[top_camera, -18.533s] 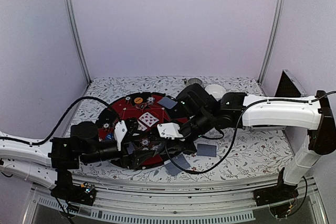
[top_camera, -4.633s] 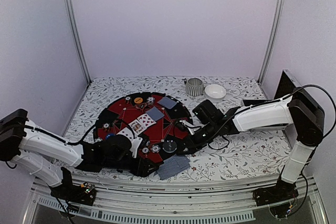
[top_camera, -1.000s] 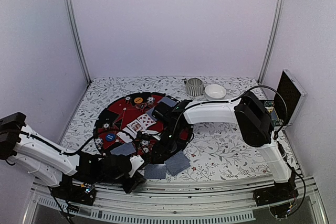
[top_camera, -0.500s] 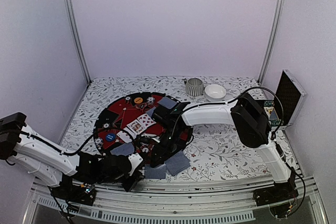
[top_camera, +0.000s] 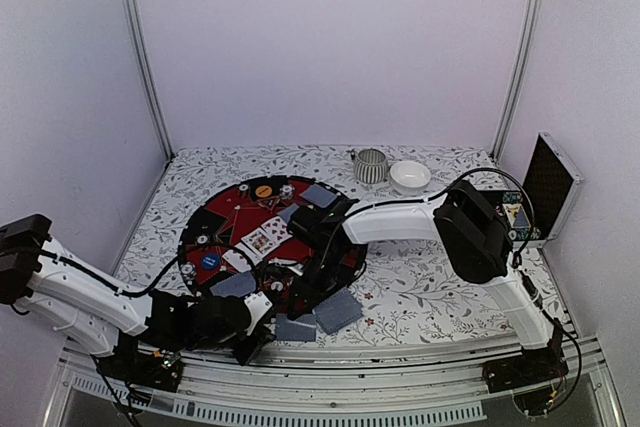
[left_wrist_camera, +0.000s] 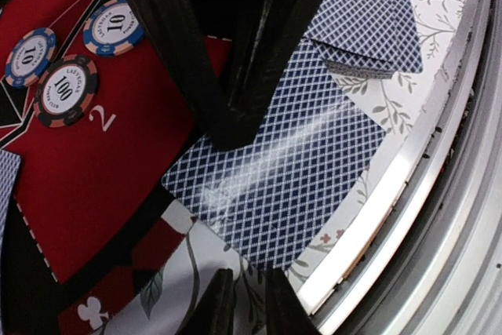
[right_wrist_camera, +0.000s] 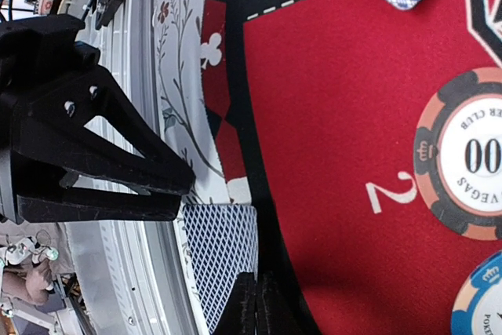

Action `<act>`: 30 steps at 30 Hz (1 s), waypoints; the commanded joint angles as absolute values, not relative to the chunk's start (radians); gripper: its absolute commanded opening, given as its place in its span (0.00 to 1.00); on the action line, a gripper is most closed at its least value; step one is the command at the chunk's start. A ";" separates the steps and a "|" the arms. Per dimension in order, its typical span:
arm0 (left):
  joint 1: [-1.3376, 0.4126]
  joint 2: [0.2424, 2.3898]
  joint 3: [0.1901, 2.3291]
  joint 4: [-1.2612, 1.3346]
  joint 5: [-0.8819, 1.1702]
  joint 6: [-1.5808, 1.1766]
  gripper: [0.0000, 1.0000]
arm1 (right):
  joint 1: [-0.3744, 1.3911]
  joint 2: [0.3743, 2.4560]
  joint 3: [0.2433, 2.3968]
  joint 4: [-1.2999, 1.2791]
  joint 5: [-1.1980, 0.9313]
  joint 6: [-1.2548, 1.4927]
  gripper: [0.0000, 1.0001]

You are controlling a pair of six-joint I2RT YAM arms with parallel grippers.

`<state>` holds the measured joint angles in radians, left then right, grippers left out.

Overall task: Distribute texas hold em gaming equipment
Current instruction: Pick up the poker card from the corner of the board, then pass from the right arm to the left

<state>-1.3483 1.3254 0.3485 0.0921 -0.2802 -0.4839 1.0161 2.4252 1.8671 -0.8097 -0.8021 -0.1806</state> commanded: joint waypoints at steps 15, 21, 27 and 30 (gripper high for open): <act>-1.318 0.652 0.365 -0.008 -0.462 -0.554 0.72 | 0.917 2.088 1.765 -0.280 -0.869 0.222 0.02; -1.219 0.483 0.373 0.031 -0.462 -0.549 0.81 | 0.902 1.924 1.530 0.172 -0.749 0.471 0.02; -1.064 0.627 0.473 0.110 -0.322 -0.509 0.88 | 0.946 1.870 1.455 0.353 -0.686 0.525 0.02; -0.995 0.692 0.513 0.154 -0.255 -0.506 0.87 | 0.954 1.857 1.445 0.389 -0.692 0.532 0.02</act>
<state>-1.0698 0.6304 0.4496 0.0635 -0.3622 -0.5301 0.9379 1.8885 1.4643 0.2394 -0.7212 0.4763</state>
